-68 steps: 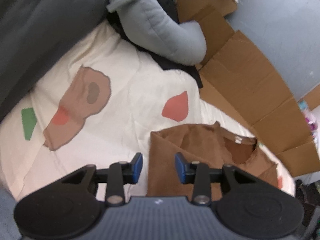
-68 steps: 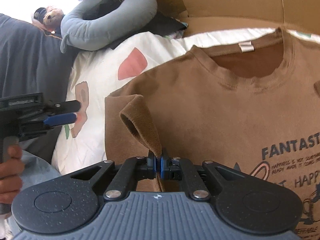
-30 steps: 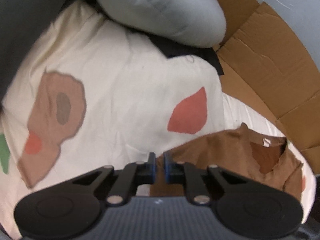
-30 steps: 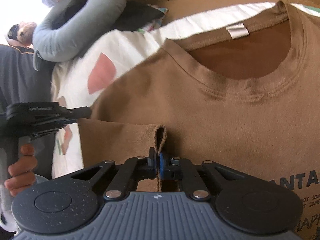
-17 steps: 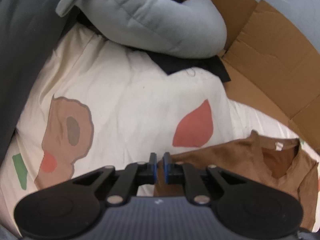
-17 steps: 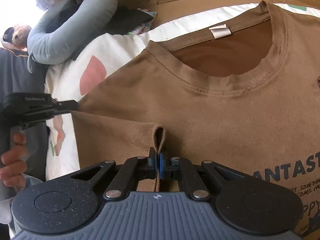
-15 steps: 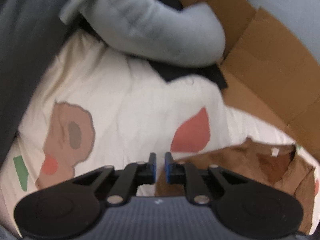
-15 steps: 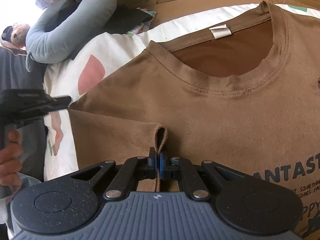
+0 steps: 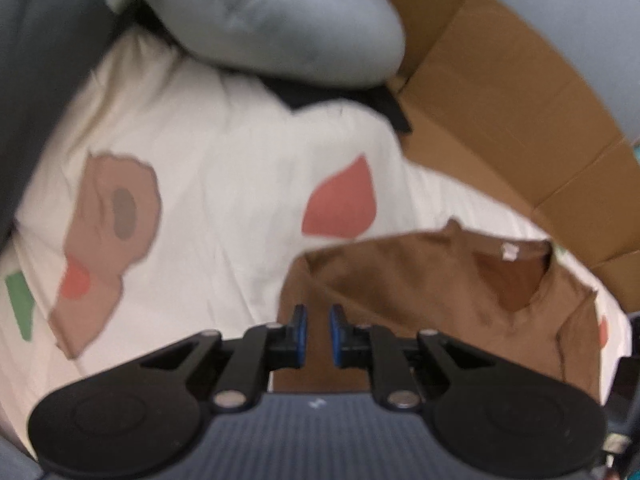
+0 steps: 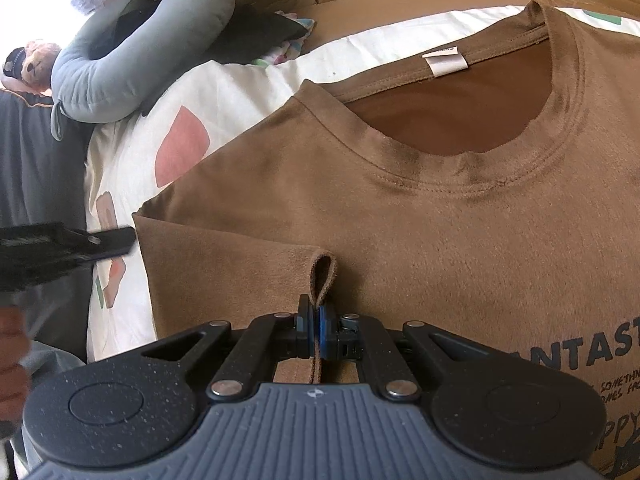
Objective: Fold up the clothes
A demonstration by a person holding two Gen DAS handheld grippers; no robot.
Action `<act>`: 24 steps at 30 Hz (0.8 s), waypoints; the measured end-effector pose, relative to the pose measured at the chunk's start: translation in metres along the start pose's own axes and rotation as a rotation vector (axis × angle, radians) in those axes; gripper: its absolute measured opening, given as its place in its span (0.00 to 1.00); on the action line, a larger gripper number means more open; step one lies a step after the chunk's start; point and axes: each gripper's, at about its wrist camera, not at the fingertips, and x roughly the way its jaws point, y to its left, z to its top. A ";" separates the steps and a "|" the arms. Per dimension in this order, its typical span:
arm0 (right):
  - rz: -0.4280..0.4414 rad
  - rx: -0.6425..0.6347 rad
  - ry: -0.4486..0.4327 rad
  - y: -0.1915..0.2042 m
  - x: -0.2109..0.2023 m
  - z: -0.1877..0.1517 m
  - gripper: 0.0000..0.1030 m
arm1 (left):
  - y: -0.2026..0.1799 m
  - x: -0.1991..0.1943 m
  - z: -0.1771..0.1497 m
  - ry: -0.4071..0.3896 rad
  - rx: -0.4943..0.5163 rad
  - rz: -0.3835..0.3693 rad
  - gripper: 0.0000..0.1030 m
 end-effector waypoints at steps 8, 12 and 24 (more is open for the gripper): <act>-0.023 -0.036 0.033 0.000 0.004 0.004 0.04 | 0.015 0.028 0.006 -0.003 -0.105 0.066 0.11; -0.048 -0.020 0.016 -0.004 0.002 0.009 0.08 | 0.016 0.032 0.009 0.005 -0.102 0.072 0.12; -0.138 -0.001 -0.010 -0.012 -0.018 0.021 0.22 | 0.006 0.006 0.003 -0.023 -0.114 0.075 0.51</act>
